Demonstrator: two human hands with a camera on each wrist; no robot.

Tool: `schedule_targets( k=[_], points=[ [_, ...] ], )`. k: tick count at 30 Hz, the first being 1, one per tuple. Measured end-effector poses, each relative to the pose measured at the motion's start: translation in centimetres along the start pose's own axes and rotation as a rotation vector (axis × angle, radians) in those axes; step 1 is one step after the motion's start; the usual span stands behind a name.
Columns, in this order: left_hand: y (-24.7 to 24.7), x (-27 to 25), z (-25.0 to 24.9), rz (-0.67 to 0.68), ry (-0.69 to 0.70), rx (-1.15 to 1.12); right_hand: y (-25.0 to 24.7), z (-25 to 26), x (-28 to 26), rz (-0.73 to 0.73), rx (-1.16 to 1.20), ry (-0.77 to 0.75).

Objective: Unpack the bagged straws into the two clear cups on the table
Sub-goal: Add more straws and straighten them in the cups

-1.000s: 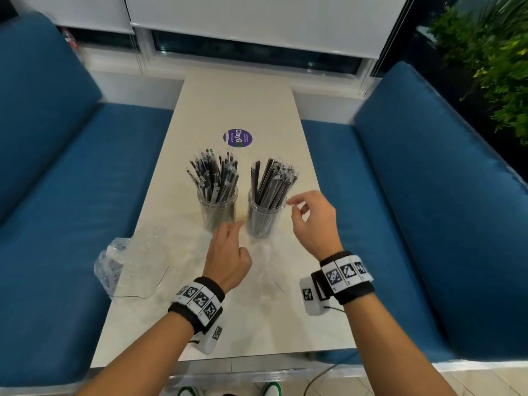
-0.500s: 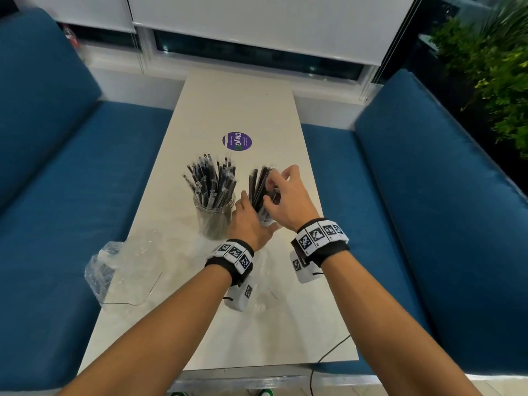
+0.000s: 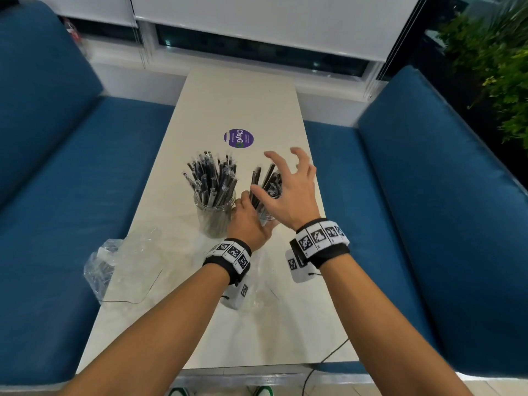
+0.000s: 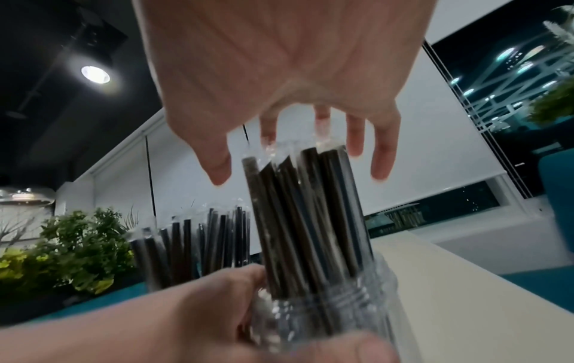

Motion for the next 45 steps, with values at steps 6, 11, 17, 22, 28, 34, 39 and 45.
schedule_targets(
  k=[6,11,17,22,28,34,39,45],
  points=[
    [0.3,0.4,0.2,0.021,-0.007,0.018,0.4,-0.2,2.8,0.035,0.119,0.044],
    [0.2,0.3,0.1,0.017,-0.018,0.041,-0.1,-0.2,0.4,-0.072,0.118,0.226],
    [0.8,0.6,0.7,0.008,0.005,0.059,-1.8,1.2,1.8,0.000,0.184,0.192],
    [0.9,0.6,0.6,0.008,0.041,0.116,0.7,0.4,2.4,0.473,-0.071,0.050],
    [0.6,0.5,0.5,0.023,-0.001,0.063,-0.2,-0.4,1.7,0.020,0.100,0.034],
    [0.9,0.5,0.6,0.050,0.006,0.060,-0.1,-0.9,0.1,0.273,-0.076,0.100],
    [0.4,-0.1,0.3,0.002,0.008,0.105,-0.4,0.7,1.6,0.237,0.024,-0.009],
    [0.2,0.0,0.2,0.006,-0.009,0.064,-0.4,0.9,4.4,0.149,-0.035,0.061]
  ],
)
Point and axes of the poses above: each hand's wrist, its own x-axis towards the middle knuckle, its own y-axis out of the palm, z = x × y, the point moved 3 cm from there along x, towards the middle knuckle, and after that the axes turned 14 degrees about x, right-handed, at the moved point
